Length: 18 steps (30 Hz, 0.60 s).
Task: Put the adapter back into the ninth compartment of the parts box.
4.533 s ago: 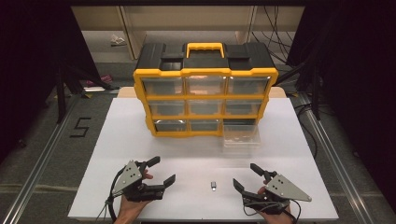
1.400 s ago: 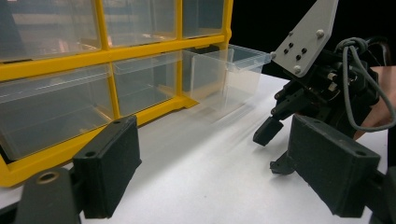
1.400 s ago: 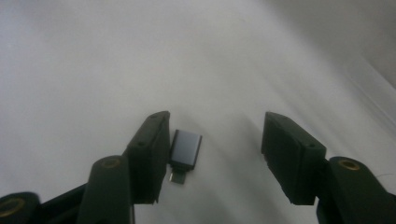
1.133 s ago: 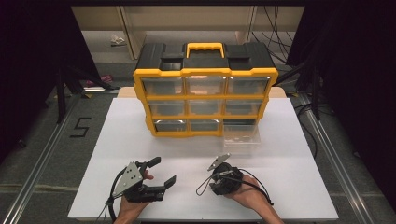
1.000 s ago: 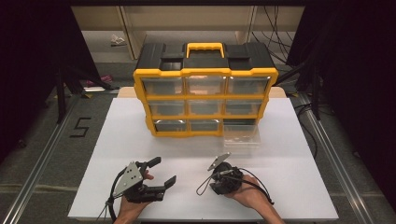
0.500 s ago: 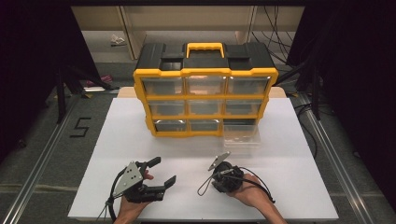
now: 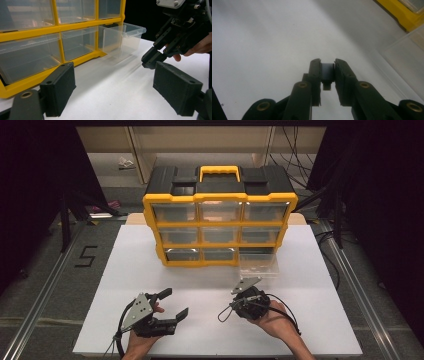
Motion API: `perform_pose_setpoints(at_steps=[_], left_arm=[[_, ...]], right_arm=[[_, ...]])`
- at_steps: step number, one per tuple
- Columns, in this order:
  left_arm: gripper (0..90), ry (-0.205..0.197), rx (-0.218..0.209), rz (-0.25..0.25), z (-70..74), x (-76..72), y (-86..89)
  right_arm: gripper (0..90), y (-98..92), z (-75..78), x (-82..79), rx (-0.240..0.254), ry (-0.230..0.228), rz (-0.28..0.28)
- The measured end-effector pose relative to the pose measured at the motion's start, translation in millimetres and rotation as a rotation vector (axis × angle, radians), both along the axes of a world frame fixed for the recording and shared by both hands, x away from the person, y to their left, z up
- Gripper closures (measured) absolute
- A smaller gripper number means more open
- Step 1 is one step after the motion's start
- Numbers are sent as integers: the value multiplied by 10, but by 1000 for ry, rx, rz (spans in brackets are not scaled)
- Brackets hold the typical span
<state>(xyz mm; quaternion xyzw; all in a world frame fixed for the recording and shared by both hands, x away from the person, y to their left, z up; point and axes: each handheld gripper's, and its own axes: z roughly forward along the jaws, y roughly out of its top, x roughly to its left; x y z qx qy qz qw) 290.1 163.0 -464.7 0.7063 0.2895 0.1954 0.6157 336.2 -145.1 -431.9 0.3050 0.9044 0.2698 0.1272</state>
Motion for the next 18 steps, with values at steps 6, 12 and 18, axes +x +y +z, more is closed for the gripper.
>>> perform_pose_setpoints(at_steps=[6, 12, 18], left_arm=[[177, 0, -1, 1, 6, -11, -3], [177, 4, -6, 3, 10, -27, 1], [177, 0, -6, 9, 12, -42, 10]], right_arm=[[763, -7, 26, -8, 10, -16, 3], [763, -34, 93, -22, 33, -42, -3], [764, -68, 146, -25, 53, -59, -6]])
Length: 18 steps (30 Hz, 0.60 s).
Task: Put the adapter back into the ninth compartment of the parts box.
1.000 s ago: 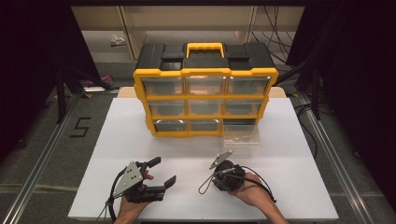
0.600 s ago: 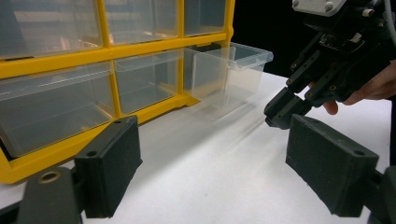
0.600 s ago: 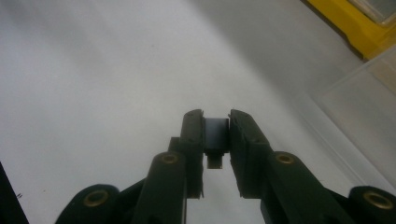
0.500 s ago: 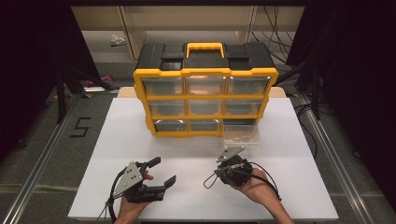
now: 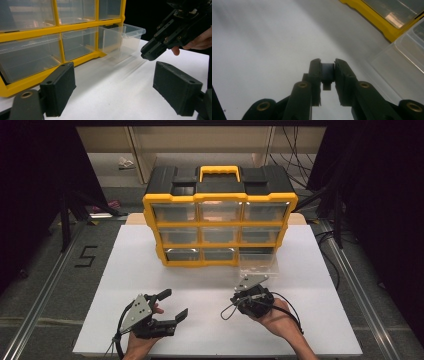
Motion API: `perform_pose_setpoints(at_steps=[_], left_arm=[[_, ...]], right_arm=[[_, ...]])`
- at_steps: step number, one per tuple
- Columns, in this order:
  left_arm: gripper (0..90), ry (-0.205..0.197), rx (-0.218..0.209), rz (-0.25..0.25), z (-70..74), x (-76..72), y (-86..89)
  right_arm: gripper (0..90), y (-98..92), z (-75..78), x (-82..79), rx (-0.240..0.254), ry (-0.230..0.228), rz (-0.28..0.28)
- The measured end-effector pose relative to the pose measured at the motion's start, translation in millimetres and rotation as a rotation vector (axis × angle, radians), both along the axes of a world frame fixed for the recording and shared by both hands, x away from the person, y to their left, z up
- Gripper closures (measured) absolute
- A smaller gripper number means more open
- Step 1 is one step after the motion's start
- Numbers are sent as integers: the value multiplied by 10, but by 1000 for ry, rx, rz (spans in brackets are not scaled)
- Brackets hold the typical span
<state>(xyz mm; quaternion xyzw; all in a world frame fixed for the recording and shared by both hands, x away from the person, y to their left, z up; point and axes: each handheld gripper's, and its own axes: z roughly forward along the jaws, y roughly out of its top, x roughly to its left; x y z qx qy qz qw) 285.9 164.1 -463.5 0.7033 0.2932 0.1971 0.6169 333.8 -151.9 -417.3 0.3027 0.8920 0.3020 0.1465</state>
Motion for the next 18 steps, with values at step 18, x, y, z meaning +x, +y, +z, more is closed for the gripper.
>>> perform_pose_setpoints(at_steps=[18], left_arm=[[177, 0, -9, 0, 4, -44, 18]], right_arm=[[764, -67, 195, 56, 49, -68, -16]])
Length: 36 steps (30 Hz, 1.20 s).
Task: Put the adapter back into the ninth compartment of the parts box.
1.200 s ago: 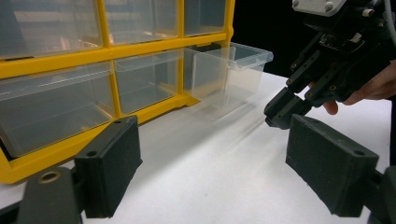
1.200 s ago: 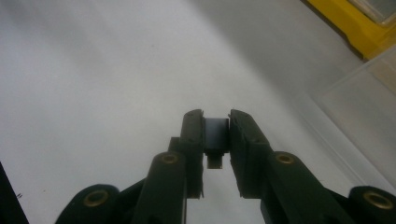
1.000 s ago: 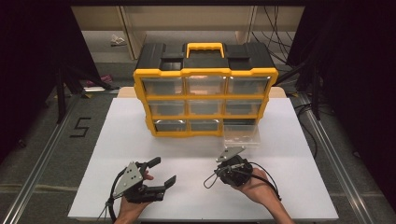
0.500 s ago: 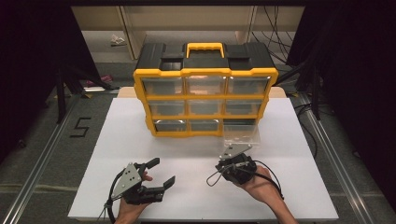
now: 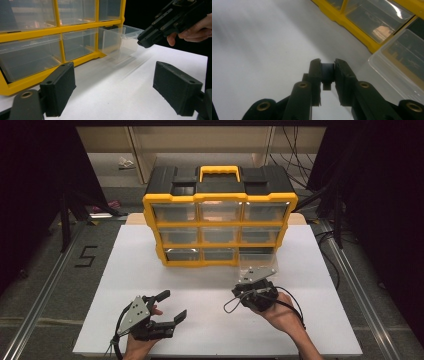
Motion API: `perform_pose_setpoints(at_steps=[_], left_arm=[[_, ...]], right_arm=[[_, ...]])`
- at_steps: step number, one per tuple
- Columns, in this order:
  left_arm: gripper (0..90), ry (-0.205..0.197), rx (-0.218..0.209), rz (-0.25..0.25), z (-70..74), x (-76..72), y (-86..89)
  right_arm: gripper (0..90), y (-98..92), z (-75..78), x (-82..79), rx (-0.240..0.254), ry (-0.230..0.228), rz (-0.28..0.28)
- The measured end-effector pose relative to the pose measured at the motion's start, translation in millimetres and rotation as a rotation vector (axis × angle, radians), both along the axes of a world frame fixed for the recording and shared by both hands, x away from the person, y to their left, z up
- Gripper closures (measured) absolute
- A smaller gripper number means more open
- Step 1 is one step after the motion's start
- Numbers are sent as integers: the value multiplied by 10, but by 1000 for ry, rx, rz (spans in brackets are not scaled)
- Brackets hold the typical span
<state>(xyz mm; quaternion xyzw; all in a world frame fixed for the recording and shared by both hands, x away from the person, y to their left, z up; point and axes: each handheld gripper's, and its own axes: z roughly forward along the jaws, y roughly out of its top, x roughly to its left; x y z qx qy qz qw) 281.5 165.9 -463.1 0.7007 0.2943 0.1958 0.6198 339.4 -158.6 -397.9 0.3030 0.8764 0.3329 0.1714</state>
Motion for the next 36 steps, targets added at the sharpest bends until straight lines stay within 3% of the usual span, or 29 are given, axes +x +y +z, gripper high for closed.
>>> perform_pose_setpoints(at_steps=[36], left_arm=[[176, -6, -4, -1, 2, -7, -2]], right_arm=[[764, -176, 184, 185, 88, -102, -85]])
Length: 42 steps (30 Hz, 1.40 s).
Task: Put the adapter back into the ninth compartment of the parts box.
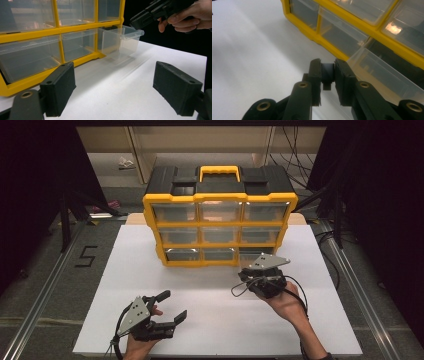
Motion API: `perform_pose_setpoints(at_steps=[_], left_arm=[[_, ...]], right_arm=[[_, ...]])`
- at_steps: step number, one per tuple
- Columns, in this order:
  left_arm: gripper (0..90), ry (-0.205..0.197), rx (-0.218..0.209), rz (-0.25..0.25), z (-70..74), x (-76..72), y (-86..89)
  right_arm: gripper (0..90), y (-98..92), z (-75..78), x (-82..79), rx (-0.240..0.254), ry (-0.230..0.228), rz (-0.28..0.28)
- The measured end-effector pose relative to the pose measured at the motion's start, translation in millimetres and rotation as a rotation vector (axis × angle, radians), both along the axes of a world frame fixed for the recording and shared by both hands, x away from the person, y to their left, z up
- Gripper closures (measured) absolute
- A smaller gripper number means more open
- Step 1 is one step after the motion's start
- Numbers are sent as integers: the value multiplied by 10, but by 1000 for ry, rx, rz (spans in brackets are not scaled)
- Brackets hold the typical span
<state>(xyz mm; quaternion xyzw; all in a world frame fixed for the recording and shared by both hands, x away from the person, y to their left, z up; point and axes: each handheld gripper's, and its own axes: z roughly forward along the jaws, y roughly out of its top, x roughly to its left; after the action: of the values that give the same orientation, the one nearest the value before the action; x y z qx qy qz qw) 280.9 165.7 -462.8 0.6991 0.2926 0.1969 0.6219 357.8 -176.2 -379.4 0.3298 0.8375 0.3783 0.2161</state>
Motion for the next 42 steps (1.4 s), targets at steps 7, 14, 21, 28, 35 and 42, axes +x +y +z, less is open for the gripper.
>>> perform_pose_setpoints(at_steps=[7, 14, 21, 28, 35, 42], left_arm=[[177, 1, 1, -5, -3, 4, -6], [177, -2, -2, -3, 0, 1, 0], [173, -2, 0, -7, -1, 3, -3], [172, -4, 0, -7, -1, 1, -3], [172, -4, -1, -6, -2, 2, -3], [172, -5, -1, -8, -2, 0, -4]], right_arm=[[764, -47, 15, 24, 6, -11, -4], [764, -89, 29, 46, 14, -21, -14], [764, -116, 33, 55, 22, -32, -21], [764, -159, 26, 88, 32, -40, -36], [764, -202, 32, 115, 38, -49, -49], [764, -248, 31, 141, 48, -54, -67]])
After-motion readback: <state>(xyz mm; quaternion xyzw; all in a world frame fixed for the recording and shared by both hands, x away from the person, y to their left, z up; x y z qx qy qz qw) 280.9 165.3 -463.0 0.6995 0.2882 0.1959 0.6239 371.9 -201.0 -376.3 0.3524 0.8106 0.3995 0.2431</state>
